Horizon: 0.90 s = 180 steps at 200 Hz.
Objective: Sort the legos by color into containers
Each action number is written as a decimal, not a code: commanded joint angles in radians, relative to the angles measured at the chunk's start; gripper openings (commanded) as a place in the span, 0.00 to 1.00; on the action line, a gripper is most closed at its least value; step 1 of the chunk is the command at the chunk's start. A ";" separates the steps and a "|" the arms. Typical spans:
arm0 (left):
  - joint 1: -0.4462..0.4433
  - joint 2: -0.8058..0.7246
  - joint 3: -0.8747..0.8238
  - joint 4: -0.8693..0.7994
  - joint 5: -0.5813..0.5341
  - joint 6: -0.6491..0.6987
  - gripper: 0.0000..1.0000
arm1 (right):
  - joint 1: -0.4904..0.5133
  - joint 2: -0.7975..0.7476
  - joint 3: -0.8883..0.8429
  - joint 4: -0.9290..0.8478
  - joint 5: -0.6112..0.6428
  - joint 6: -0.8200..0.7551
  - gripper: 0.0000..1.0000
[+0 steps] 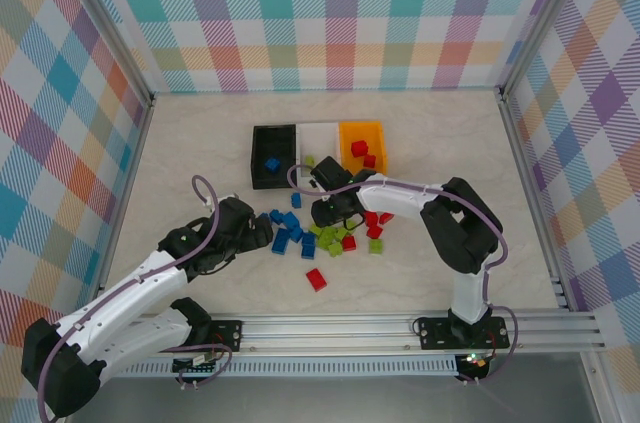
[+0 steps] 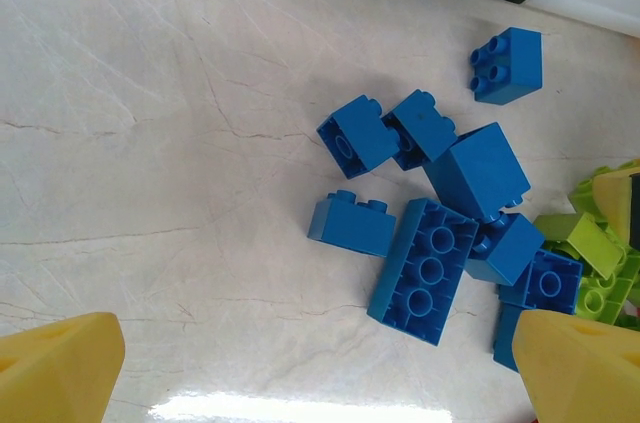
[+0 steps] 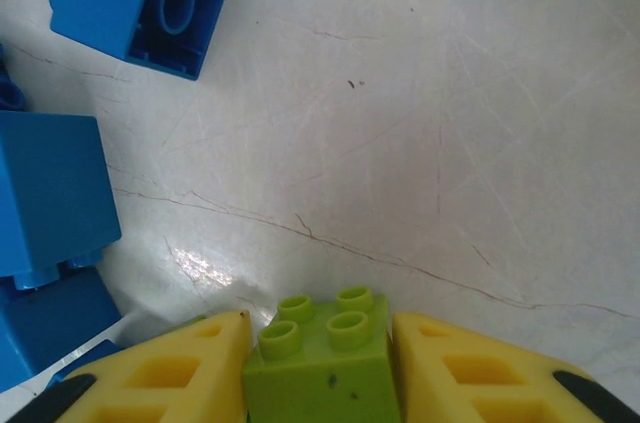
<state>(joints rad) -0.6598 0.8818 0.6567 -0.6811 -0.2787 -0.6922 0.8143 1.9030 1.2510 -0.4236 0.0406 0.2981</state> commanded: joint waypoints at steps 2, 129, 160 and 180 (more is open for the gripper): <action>-0.008 -0.001 0.010 -0.023 -0.021 -0.007 1.00 | 0.011 -0.037 -0.021 0.011 0.008 -0.009 0.36; -0.008 0.002 -0.006 0.036 0.080 0.002 1.00 | -0.108 0.138 0.473 -0.063 0.125 0.014 0.38; -0.007 0.038 0.001 0.047 0.113 0.019 1.00 | -0.130 0.250 0.609 -0.110 0.145 0.027 0.40; -0.009 0.061 0.004 0.052 0.135 0.029 1.00 | -0.140 0.281 0.646 -0.125 0.142 0.036 0.50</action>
<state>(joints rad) -0.6598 0.9230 0.6567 -0.6476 -0.1879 -0.6868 0.6823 2.1723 1.8336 -0.5011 0.1688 0.3122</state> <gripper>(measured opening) 0.999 0.455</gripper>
